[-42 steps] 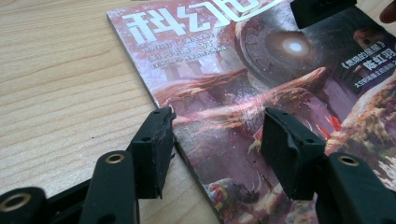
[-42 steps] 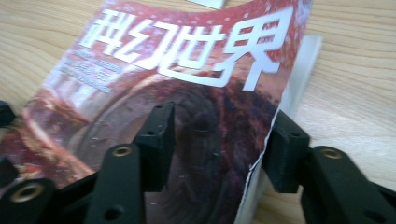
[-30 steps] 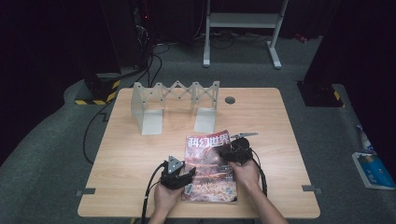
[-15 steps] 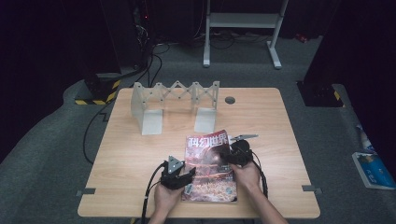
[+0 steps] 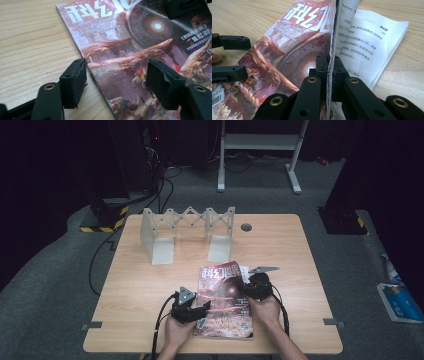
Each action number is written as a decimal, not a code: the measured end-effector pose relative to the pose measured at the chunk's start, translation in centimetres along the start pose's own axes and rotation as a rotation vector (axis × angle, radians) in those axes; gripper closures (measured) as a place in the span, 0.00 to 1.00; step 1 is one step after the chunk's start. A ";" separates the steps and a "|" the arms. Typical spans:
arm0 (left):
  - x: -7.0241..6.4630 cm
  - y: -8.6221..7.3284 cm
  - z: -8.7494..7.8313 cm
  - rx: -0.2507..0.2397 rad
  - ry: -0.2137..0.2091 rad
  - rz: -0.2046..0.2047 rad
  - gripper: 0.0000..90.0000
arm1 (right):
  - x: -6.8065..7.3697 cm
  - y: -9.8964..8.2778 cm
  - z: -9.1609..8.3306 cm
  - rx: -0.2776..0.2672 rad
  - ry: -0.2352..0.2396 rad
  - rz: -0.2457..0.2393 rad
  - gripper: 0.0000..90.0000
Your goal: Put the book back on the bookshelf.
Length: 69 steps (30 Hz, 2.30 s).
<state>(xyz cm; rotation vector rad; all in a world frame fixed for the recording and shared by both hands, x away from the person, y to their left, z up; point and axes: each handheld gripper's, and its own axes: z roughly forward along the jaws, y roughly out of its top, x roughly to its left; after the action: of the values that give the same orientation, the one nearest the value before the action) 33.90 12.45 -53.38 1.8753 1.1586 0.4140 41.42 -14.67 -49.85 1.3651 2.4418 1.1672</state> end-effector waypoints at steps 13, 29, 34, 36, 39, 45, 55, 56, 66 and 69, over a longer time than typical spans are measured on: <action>1.3 1.2 0.5 0.043 -0.066 -0.049 0.33 | 0.4 -0.2 -1.1 -0.031 0.027 -0.013 0.98; 2.5 2.0 1.5 0.029 -0.089 -0.084 0.33 | 1.0 -0.1 -2.5 -0.070 0.056 -0.050 0.98; 2.6 1.9 1.6 0.020 -0.108 -0.094 0.31 | 1.3 -0.1 -3.0 -0.087 0.059 -0.065 0.98; 2.7 1.9 1.6 0.018 -0.116 -0.098 0.31 | 1.3 -0.1 -3.2 -0.093 0.062 -0.067 0.98; 2.8 2.0 1.7 0.015 -0.129 -0.108 0.30 | 1.4 -0.2 -3.5 -0.106 0.068 -0.073 0.98; 3.0 2.0 1.7 0.015 -0.159 -0.118 0.29 | 1.5 -0.3 -4.1 -0.133 0.082 -0.090 0.98; 2.8 2.6 2.6 0.032 -0.234 -0.115 0.25 | 2.0 -0.5 -4.9 -0.172 0.111 -0.126 0.98; 2.8 2.6 2.6 0.033 -0.237 -0.115 0.25 | 2.0 -0.5 -4.9 -0.173 0.113 -0.129 0.98; 2.8 2.5 2.5 0.044 -0.269 -0.099 0.29 | 2.1 -0.5 -4.8 -0.177 0.146 -0.147 0.98; 2.9 2.5 2.4 0.046 -0.269 -0.109 0.31 | 2.1 -0.5 -4.7 -0.176 0.153 -0.145 0.98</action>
<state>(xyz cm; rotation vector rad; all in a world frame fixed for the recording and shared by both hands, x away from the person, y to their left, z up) 38.40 13.25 -53.17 1.8316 1.0888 0.0711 37.82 -15.92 -46.35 1.0690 2.4195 1.4577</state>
